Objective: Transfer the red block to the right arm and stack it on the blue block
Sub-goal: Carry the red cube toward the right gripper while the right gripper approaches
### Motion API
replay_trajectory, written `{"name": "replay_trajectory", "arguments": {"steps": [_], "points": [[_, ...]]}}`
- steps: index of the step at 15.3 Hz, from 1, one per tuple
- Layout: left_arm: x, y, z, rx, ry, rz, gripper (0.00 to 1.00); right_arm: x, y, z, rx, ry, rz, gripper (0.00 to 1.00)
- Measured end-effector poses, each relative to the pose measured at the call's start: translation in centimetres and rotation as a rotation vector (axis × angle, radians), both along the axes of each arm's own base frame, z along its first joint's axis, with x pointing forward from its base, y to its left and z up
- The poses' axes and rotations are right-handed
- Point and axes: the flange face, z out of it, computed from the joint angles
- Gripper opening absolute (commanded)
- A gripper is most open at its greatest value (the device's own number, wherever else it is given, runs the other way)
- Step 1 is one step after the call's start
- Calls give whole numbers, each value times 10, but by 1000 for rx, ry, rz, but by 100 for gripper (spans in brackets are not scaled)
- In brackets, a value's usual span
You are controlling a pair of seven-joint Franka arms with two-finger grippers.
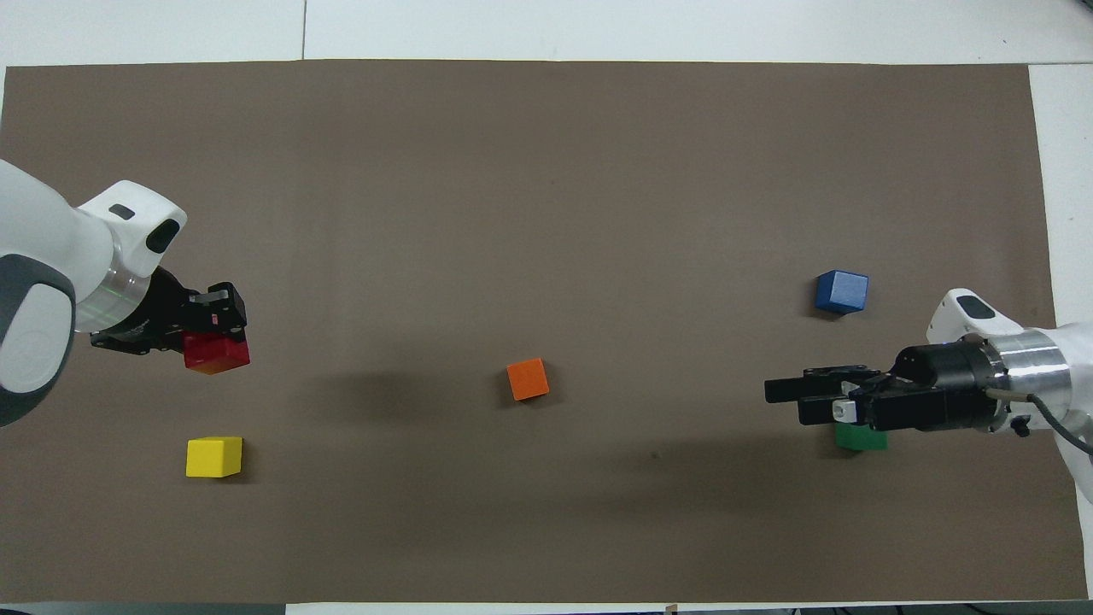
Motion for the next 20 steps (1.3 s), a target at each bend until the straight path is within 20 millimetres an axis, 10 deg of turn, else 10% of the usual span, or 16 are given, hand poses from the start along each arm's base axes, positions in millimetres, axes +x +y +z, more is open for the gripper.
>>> {"name": "replay_trajectory", "arguments": {"steps": [4,8,14,20], "points": [[-45,-70,124,-122,14,201,0,-17,26,-32,211,-1,17,100],[-91,-129,185,-227,3,447,0,-26,70,-36,392,-6,-16,100],[-115,-201,157,-380,41,802,0,-61,158,-58,615,-51,-55,100],[-161,-234,145,-349,57,881,0,-73,191,-103,722,-109,-99,100]]}}
